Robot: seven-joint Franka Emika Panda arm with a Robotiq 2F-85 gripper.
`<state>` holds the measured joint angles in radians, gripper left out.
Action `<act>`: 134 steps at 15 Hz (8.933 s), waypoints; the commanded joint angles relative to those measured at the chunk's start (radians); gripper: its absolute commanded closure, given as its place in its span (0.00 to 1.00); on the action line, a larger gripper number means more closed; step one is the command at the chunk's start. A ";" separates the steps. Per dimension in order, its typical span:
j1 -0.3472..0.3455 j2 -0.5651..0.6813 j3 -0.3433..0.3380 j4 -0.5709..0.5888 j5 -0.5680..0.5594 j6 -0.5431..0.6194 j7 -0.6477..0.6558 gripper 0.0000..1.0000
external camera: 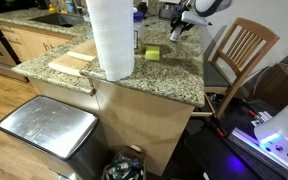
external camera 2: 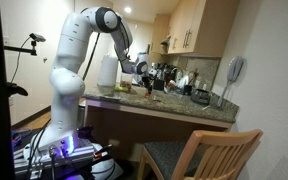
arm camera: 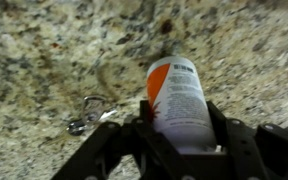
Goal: Move the bottle forward.
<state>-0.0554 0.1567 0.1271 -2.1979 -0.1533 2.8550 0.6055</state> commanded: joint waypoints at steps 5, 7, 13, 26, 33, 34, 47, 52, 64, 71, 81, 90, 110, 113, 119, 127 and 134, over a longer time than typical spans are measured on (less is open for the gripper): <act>-0.114 -0.234 0.133 0.006 0.465 -0.312 -0.468 0.74; -0.085 -0.333 0.051 0.012 0.458 -0.449 -0.519 0.74; 0.047 -0.578 -0.150 -0.024 0.507 -0.961 -0.784 0.74; 0.165 -0.608 -0.145 -0.146 0.552 -1.011 -0.983 0.74; 0.264 -0.601 -0.072 -0.270 0.551 -0.612 -1.106 0.74; 0.253 -0.599 -0.046 -0.288 0.581 -0.529 -1.127 0.74; 0.417 -0.563 -0.138 -0.307 0.620 -0.412 -1.247 0.74; 0.466 -0.559 -0.184 -0.300 0.676 -0.428 -1.434 0.74; 0.414 -0.562 -0.155 -0.274 0.764 -0.654 -1.634 0.74; 0.426 -0.551 -0.166 -0.267 0.777 -0.648 -1.880 0.74; 0.438 -0.548 -0.160 -0.278 0.933 -0.457 -2.202 0.74; 0.452 -0.814 -0.048 -0.200 0.869 -0.513 -1.933 0.49; 0.436 -0.809 -0.072 -0.105 0.716 -0.939 -1.582 0.49; 0.427 -0.745 -0.080 -0.132 0.720 -0.933 -1.581 0.74; 0.426 -0.616 -0.041 -0.360 0.748 -0.777 -1.592 0.74; 0.520 -0.631 0.032 -0.559 0.891 -0.199 -1.733 0.74; 0.599 -0.603 0.012 -0.575 0.909 -0.103 -1.742 0.74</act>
<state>0.5255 -0.4506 0.1441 -2.7729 0.7134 2.7388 -1.0977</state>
